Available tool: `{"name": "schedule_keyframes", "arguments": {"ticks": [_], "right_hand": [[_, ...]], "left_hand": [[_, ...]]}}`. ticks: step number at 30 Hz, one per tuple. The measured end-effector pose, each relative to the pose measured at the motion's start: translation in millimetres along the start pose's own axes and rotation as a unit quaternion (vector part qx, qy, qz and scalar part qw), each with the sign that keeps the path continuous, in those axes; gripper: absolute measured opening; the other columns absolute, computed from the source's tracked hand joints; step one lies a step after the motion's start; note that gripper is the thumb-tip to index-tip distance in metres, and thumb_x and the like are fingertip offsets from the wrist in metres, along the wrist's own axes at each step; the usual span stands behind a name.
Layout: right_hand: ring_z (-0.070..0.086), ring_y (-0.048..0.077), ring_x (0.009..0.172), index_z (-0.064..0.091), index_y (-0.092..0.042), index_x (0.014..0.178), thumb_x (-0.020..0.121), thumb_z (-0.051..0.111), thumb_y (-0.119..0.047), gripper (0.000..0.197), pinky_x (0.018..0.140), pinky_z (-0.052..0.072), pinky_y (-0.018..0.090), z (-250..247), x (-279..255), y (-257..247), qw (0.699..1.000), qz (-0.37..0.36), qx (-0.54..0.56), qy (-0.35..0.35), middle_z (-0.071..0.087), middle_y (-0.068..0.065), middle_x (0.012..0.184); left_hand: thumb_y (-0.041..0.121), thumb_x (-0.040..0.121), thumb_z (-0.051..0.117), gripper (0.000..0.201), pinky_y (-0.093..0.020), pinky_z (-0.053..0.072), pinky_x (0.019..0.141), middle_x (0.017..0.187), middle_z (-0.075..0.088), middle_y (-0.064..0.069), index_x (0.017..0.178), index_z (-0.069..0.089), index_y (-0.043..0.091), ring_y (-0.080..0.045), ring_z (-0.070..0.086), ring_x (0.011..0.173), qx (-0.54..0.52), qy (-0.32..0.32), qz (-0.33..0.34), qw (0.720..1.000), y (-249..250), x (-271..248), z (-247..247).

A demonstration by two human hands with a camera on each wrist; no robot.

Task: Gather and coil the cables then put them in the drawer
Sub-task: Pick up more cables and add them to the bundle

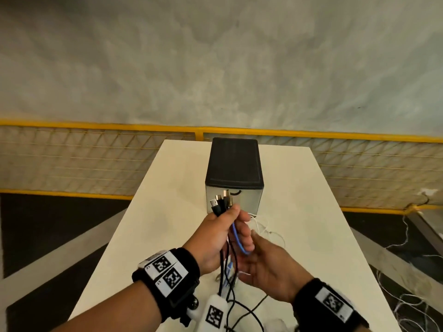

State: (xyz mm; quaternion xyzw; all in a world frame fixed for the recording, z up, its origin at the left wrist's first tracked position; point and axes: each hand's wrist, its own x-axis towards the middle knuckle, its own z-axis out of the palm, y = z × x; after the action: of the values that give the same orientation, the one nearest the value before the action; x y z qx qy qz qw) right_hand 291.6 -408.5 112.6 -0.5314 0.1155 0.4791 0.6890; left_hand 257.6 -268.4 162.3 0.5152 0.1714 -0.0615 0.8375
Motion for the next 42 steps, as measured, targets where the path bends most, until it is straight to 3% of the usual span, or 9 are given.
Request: {"name": "schedule_keyframes", "arguments": {"ticks": [6, 12, 17, 20, 25, 32, 34, 39, 42], "right_hand": [[0.065, 0.021, 0.062, 0.064, -0.01, 0.074, 0.091, 0.052, -0.02, 0.023, 0.07, 0.05, 0.036, 10.9, 11.5, -46.0, 0.988, -0.084, 0.125, -0.021, 0.067, 0.008, 0.071], [0.065, 0.018, 0.059, 0.058, -0.015, 0.09, 0.101, 0.04, -0.024, 0.023, 0.063, 0.052, 0.033, 10.6, 8.9, -92.8, 0.976, -0.186, 0.113, 0.023, 0.068, 0.005, 0.069], [0.073, 0.027, 0.083, 0.058, -0.01, 0.1, 0.102, 0.041, -0.02, 0.02, 0.081, 0.056, 0.044, 12.4, 5.9, -75.9, 0.984, -0.177, -0.006, 0.034, 0.075, 0.015, 0.093], [0.069, 0.033, 0.101, 0.058, -0.005, 0.109, 0.102, 0.041, -0.02, 0.024, 0.098, 0.049, 0.055, 23.5, 10.5, -52.3, 0.987, -0.154, -0.032, 0.024, 0.072, 0.019, 0.11], [0.069, 0.027, 0.09, 0.062, 0.0, 0.116, 0.104, 0.034, -0.025, 0.039, 0.072, 0.057, 0.039, 32.8, 12.2, -34.3, 0.988, -0.144, 0.056, 0.018, 0.072, 0.018, 0.104], [0.069, 0.023, 0.098, 0.054, -0.013, 0.111, 0.102, 0.039, -0.025, 0.021, 0.081, 0.051, 0.04, 23.2, 3.3, -47.7, 0.989, -0.122, 0.079, 0.013, 0.072, 0.014, 0.114], [0.072, 0.021, 0.096, 0.054, -0.018, 0.105, 0.101, 0.041, -0.026, 0.016, 0.091, 0.048, 0.046, 18.4, 2.5, -61.5, 0.986, -0.139, 0.093, 0.016, 0.076, 0.01, 0.105], [0.073, 0.023, 0.092, 0.061, -0.018, 0.095, 0.1, 0.042, -0.035, 0.027, 0.082, 0.051, 0.043, 6.8, 3.5, -65.0, 0.983, -0.147, 0.104, 0.022, 0.077, 0.006, 0.095], [0.07, 0.027, 0.1, 0.06, -0.016, 0.098, 0.101, 0.04, -0.035, 0.028, 0.085, 0.05, 0.046, 6.3, 1.3, -60.3, 0.983, -0.154, 0.099, 0.017, 0.076, 0.009, 0.098]], "left_hand": [[0.031, 0.098, 0.051, 0.035, -0.023, 0.028, 0.043, 0.049, 0.031, -0.002, 0.069, 0.055, 0.013, -0.015, 0.026, 0.04, 0.134, 0.019, -0.074, 0.988, -44.5, -20.6, -24.7], [0.037, 0.091, 0.062, 0.041, -0.018, 0.037, 0.048, 0.042, 0.054, 0.007, 0.054, 0.06, 0.019, -0.005, 0.046, 0.041, 0.38, -0.09, -0.152, 0.908, -70.4, -44.1, -74.8], [0.029, 0.096, 0.056, 0.03, -0.019, 0.028, 0.036, 0.056, 0.051, 0.0, 0.074, 0.062, 0.01, -0.01, 0.033, 0.036, 0.197, 0.09, -0.007, 0.976, -37.7, -26.2, -58.7], [0.022, 0.096, 0.058, 0.015, -0.02, 0.03, 0.039, 0.064, 0.054, -0.002, 0.091, 0.066, 0.01, -0.007, 0.036, 0.039, 0.199, 0.077, 0.066, 0.975, -7.6, -8.8, -26.4], [0.0, 0.091, 0.062, 0.016, -0.007, 0.038, 0.039, 0.058, 0.065, 0.009, 0.105, 0.068, -0.002, 0.004, 0.054, 0.039, 0.184, 0.055, 0.108, 0.975, -6.5, -1.3, 3.4], [-0.008, 0.083, 0.068, 0.011, -0.007, 0.033, 0.039, 0.048, 0.054, 0.012, 0.08, 0.061, 0.001, 0.004, 0.044, 0.035, 0.259, -0.025, 0.01, 0.965, -37.3, -23.5, -22.0], [-0.002, 0.08, 0.074, 0.015, -0.01, 0.032, 0.038, 0.055, 0.054, 0.006, 0.076, 0.062, 0.007, 0.002, 0.041, 0.034, 0.32, -0.062, -0.059, 0.944, -54.9, -37.1, -38.3], [0.012, 0.076, 0.081, 0.018, -0.015, 0.029, 0.04, 0.059, 0.053, 0.003, 0.072, 0.064, 0.018, -0.003, 0.037, 0.035, 0.41, -0.103, -0.18, 0.888, -69.6, -55.5, -76.2], [0.017, 0.074, 0.081, 0.025, -0.019, 0.023, 0.041, 0.058, 0.043, 0.002, 0.073, 0.056, 0.016, -0.007, 0.03, 0.039, 0.34, -0.054, -0.134, 0.929, -55.0, -57.1, -80.9]]}}
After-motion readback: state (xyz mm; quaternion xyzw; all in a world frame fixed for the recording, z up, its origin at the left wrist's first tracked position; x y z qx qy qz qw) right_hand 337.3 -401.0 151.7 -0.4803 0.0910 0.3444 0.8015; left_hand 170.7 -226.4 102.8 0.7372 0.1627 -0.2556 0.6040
